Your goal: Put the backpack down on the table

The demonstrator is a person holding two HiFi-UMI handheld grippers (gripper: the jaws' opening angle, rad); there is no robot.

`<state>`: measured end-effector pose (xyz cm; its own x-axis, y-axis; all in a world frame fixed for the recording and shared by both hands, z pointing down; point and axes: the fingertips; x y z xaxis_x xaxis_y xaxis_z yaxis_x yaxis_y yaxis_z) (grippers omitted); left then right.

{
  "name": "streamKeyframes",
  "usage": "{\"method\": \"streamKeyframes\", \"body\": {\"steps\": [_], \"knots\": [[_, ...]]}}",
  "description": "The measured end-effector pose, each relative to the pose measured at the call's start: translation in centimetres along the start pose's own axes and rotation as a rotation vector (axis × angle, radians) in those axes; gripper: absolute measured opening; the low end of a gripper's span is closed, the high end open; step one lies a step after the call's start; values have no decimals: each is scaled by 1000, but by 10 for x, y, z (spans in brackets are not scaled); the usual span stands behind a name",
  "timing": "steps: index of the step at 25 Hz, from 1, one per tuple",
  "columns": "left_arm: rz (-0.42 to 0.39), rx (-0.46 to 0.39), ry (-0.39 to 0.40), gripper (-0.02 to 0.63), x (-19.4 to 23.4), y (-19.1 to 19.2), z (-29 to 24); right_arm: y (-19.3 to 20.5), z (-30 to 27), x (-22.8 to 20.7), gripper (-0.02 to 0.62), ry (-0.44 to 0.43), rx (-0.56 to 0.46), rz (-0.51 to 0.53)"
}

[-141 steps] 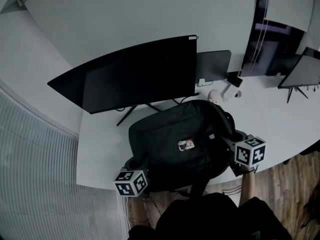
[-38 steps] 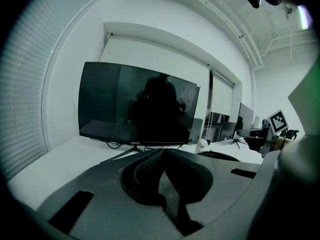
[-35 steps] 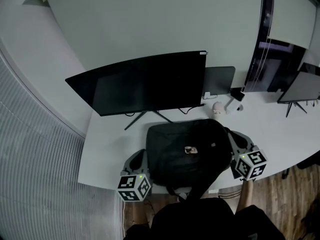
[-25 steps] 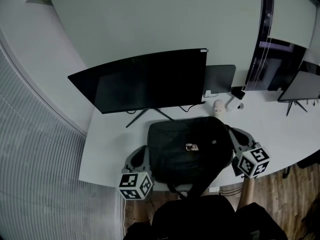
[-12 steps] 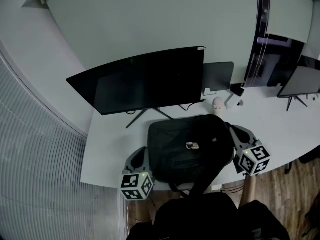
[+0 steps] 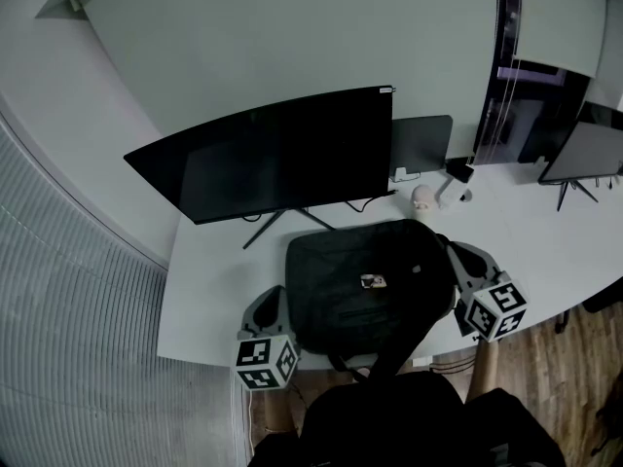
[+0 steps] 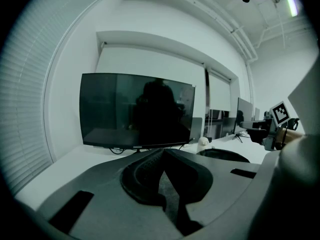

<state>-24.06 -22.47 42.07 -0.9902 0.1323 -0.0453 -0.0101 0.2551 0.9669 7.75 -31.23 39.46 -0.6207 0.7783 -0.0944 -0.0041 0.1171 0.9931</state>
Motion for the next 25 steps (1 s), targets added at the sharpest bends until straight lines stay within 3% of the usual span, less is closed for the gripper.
{"method": "streamKeyframes", "body": {"steps": [25], "knots": [[-19,15,-8,15,2,4,-5,1,-2,-2,12,16,20,38]]}}
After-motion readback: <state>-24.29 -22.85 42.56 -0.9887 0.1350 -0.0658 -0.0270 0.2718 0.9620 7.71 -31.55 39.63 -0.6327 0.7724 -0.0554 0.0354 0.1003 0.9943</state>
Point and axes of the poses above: the fingertips, and each gripper's own axes: z backward along the fingers, x to its left, y out of its underside, and after that the axes turned 14 degrees about -y, right-handed
